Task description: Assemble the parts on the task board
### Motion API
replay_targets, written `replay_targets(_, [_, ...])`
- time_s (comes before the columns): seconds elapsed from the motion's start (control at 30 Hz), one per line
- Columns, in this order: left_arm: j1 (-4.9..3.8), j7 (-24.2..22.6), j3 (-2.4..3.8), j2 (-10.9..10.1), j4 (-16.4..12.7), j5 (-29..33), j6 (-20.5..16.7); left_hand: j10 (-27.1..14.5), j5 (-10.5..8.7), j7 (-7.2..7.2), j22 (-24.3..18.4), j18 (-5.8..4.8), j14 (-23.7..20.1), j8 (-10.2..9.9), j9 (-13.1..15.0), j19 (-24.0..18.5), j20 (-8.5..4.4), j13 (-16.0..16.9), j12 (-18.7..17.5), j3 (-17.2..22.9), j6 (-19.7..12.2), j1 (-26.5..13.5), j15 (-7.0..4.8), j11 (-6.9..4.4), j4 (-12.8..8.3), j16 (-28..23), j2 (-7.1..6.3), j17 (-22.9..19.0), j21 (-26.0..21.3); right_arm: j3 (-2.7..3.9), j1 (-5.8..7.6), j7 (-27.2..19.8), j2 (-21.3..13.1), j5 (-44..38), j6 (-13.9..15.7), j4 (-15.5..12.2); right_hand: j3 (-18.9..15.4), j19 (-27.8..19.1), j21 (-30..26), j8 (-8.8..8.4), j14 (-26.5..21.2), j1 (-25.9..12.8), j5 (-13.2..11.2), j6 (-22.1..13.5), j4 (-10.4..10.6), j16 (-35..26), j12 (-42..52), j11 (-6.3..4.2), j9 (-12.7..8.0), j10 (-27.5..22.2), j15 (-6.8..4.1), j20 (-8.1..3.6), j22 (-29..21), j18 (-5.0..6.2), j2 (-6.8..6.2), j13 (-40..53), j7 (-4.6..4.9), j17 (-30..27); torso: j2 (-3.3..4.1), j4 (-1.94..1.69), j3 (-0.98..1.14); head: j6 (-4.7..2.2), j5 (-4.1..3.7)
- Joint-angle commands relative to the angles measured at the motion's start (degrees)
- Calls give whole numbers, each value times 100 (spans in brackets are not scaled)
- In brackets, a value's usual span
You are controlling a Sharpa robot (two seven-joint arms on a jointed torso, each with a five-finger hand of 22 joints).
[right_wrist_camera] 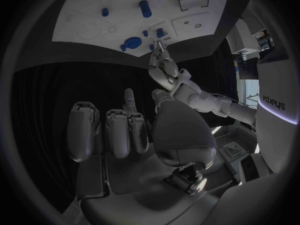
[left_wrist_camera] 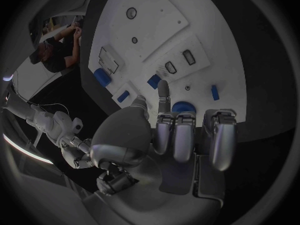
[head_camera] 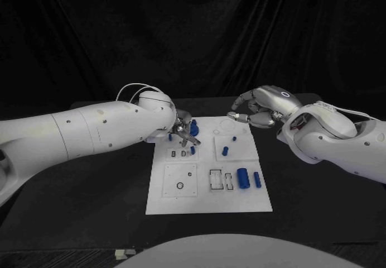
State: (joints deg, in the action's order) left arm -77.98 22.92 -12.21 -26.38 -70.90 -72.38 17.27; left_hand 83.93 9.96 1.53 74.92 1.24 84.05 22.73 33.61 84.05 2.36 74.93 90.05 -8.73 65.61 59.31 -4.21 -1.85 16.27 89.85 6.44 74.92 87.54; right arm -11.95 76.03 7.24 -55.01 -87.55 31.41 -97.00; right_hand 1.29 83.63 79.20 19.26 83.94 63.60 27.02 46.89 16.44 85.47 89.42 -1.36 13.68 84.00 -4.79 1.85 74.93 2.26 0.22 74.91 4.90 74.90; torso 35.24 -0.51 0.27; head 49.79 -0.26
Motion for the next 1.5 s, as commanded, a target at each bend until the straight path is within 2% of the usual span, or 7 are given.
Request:
replay_targets(0.03, [56, 121, 6, 65, 80, -6, -263, 607, -17, -50, 1068, 20, 595, 41, 39, 134, -35, 1507, -5, 4, -1, -29, -39, -52, -5, 15, -5, 1508, -39, 4, -17, 92, 11, 84, -62, 25, 30, 217, 19, 20, 436, 51, 33, 46, -4, 19, 13, 55, -7, 566, 33, -1, 1179, 23, 0, 1453, -9, 579, -3, -2, -1, 21, 50])
replay_targets(0.13, [97, 170, 6, 118, 129, -5, -327, 607, 4, -56, 1059, 23, 595, 47, 85, 126, -42, 1507, -5, 12, -6, -16, -47, -58, -20, 15, -17, 1508, -47, 4, -20, 87, 20, 109, -70, 41, 33, 213, 9, 21, 435, 55, 33, 47, -3, 16, 8, 56, -8, 562, 33, 0, 1176, 25, 3, 1446, -8, 573, -1, 3, -4, 21, 44])
replay_targets(0.33, [170, 252, 6, 207, 196, -5, -318, 607, 41, -53, 1016, 37, 595, 17, 166, 85, -52, 1507, -5, 44, -67, 19, -54, -61, -45, 15, -20, 1508, -81, 4, -24, 85, 31, 136, -92, 59, 35, 210, 2, 21, 432, 59, 33, 48, -2, 10, -21, 57, -8, 541, 34, 0, 1174, 27, 6, 1411, -8, 560, -12, -10, -1, 21, 31])
replay_targets(0.5, [210, 251, 6, 245, 217, -5, -267, 607, 124, -15, 975, 49, 595, -132, 236, 45, -47, 1507, -5, 130, -214, 117, -41, -38, -110, 15, -29, 1508, -122, 4, -31, 79, 39, 221, -101, 80, 36, 205, -11, 21, 430, 63, 33, 47, -1, 4, -53, 57, -9, 517, 34, 1, 1170, 30, 7, 1371, -7, 547, -11, -9, -4, 21, 21])
replay_targets(0.53, [216, 241, 6, 251, 220, -5, -258, 607, 145, 24, 937, 61, 595, -259, 207, 6, -36, 1507, -5, 176, -320, 155, -21, -9, -136, 15, -19, 1508, -154, 4, -34, 79, 40, 236, -102, 84, 36, 205, -11, 21, 430, 63, 33, 47, -1, 4, -53, 57, -9, 517, 34, 1, 1170, 30, 7, 1371, -7, 547, -10, -5, -5, 21, 26])
replay_targets(0.6, [223, 230, 6, 258, 227, -5, -244, 607, 150, 30, 929, 63, 595, -299, 201, -2, -28, 1507, -5, 206, -319, 182, -11, 0, -157, 15, -14, 1508, -163, 4, -41, 77, 41, 252, -104, 91, 38, 201, -20, 21, 429, 66, 33, 47, -1, 2, -62, 58, -9, 511, 35, 1, 1167, 32, 9, 1359, -7, 542, -6, 1, -5, 21, 29])
replay_targets(1.5, [298, 298, 6, 368, 254, -5, 94, 607, 135, -2, 939, 63, 595, -373, 240, 12, -17, 1507, -5, 335, -149, 307, -15, -18, -295, 15, -56, 1508, -172, 4, -102, 92, 35, 287, -128, 131, 42, 197, -30, 19, 427, 77, 36, 44, -2, -3, -68, 60, -11, 506, 36, 2, 1164, 34, 11, 1352, -5, 532, -18, -6, 3, 21, -24])
